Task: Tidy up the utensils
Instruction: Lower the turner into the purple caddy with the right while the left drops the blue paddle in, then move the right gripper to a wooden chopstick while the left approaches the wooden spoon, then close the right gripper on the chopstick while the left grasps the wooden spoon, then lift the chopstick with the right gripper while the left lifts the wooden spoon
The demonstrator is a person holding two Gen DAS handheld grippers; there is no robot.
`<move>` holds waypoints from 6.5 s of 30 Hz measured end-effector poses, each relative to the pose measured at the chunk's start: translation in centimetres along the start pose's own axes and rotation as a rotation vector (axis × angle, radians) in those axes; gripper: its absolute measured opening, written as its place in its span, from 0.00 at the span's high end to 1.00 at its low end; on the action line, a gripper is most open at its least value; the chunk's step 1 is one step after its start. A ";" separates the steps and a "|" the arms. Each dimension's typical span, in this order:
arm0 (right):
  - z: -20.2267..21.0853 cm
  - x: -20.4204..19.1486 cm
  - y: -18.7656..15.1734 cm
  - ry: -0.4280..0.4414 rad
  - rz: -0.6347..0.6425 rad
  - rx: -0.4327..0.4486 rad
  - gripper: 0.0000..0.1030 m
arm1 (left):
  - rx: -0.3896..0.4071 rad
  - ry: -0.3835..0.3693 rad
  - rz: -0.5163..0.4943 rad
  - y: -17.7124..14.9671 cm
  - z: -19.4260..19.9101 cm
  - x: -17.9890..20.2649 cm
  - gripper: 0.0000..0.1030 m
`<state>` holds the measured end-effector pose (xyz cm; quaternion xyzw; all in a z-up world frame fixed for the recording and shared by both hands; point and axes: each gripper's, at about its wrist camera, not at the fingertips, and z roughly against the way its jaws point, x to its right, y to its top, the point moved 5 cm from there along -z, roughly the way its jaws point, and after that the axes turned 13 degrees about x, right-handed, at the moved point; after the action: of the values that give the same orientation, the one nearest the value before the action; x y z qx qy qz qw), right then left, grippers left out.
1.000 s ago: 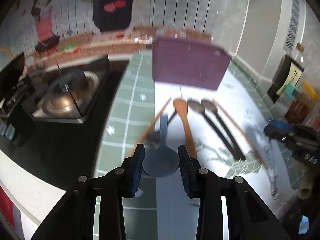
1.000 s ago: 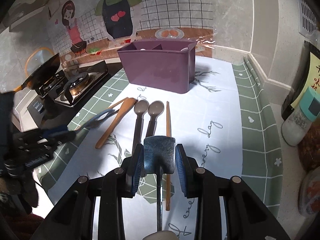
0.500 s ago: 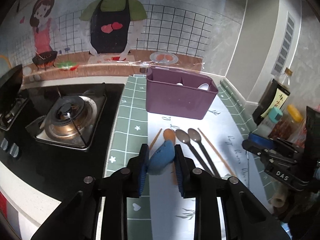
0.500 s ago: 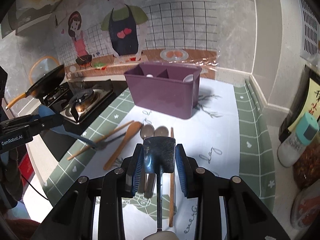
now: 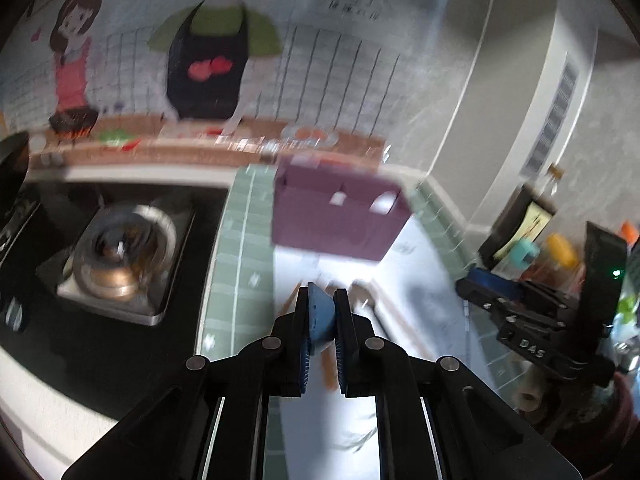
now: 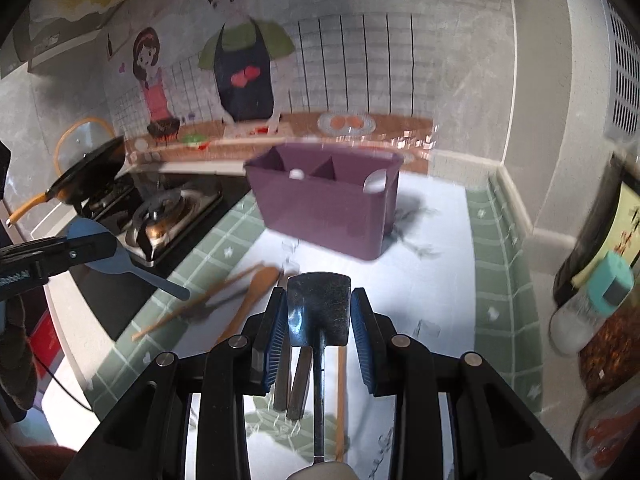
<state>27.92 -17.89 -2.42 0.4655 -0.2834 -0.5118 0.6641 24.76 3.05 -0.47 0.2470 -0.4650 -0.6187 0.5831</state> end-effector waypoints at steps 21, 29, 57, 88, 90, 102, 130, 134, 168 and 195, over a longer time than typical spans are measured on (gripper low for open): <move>-8.5 3.3 18.3 -0.124 -0.061 0.356 0.72 | 0.000 -0.233 0.036 17.5 -12.0 0.9 0.90; -15.2 4.7 15.1 -0.142 -0.088 0.283 0.72 | -0.142 -0.210 0.086 13.3 -18.0 -1.2 0.90; -7.4 2.5 -1.2 -0.041 0.023 -0.149 0.67 | -0.096 -0.029 0.097 1.6 -9.7 -3.1 0.32; -7.2 3.7 -9.7 -0.080 -0.018 -0.320 0.95 | -0.285 0.070 0.084 -10.3 -6.1 -4.0 0.26; -6.3 4.3 -9.6 -0.093 -0.047 -0.306 0.95 | -0.291 0.044 0.091 -9.8 -7.0 -3.2 0.26; -2.3 5.4 -9.4 -0.129 -0.106 -0.257 0.95 | -0.351 0.024 -0.038 -7.8 -16.3 0.9 0.55; -1.1 4.7 -8.5 -0.105 -0.132 -0.216 0.95 | -0.369 -0.020 0.024 -7.2 -15.2 0.6 0.90; -1.5 4.0 -8.4 -0.098 -0.106 -0.218 0.95 | -0.354 -0.042 0.015 -7.0 -13.6 0.6 0.90; 1.0 5.1 -7.2 -0.150 -0.168 -0.143 0.95 | -0.376 0.034 -0.112 -9.1 -16.3 2.9 0.71; -1.5 6.2 -10.1 -0.126 -0.105 -0.309 0.87 | -0.150 -0.014 0.047 -3.8 -5.7 0.4 0.71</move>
<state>26.96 -23.65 -12.81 0.3391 -0.2177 -0.6113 0.6811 27.69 0.60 -6.17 0.1875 -0.4271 -0.6396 0.6111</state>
